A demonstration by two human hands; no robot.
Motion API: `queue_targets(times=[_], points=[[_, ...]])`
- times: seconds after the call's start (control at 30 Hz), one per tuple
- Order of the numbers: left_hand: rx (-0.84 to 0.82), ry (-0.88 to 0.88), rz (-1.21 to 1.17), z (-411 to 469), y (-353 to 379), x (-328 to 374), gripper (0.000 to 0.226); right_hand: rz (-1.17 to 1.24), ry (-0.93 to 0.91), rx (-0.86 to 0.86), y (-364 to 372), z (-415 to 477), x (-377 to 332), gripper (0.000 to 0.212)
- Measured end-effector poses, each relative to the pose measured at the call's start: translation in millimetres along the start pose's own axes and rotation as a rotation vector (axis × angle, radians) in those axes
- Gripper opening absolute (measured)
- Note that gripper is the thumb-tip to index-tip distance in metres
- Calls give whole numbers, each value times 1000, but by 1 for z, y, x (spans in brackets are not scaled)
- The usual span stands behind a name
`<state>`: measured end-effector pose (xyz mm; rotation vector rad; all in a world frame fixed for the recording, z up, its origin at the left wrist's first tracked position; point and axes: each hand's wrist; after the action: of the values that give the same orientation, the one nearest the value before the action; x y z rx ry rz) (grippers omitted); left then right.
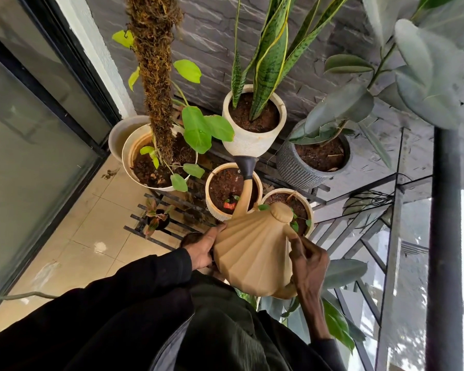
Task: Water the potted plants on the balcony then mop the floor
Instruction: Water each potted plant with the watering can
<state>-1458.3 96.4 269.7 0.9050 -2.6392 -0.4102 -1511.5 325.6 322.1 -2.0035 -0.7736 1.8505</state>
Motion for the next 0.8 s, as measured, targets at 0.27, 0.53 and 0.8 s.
queue_targets(times=[0.27, 0.53, 0.8], points=[[-101, 170, 28, 7, 3, -8, 41, 39, -64, 106, -7, -11, 18, 26], [-120, 306, 56, -6, 6, -1, 50, 119, -162, 160, -5, -23, 7, 39], [-153, 323, 35, -17, -16, 3, 48, 188, -186, 119, 9, -37, -9, 47]])
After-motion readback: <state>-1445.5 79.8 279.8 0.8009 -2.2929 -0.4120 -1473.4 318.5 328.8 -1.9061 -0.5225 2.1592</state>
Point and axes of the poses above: each hand's wrist, its own z-axis towards the middle knuckle, its own y-axis out of the palm, x = y × z, and after that the axes turned 8 degrees about -x, right-handed
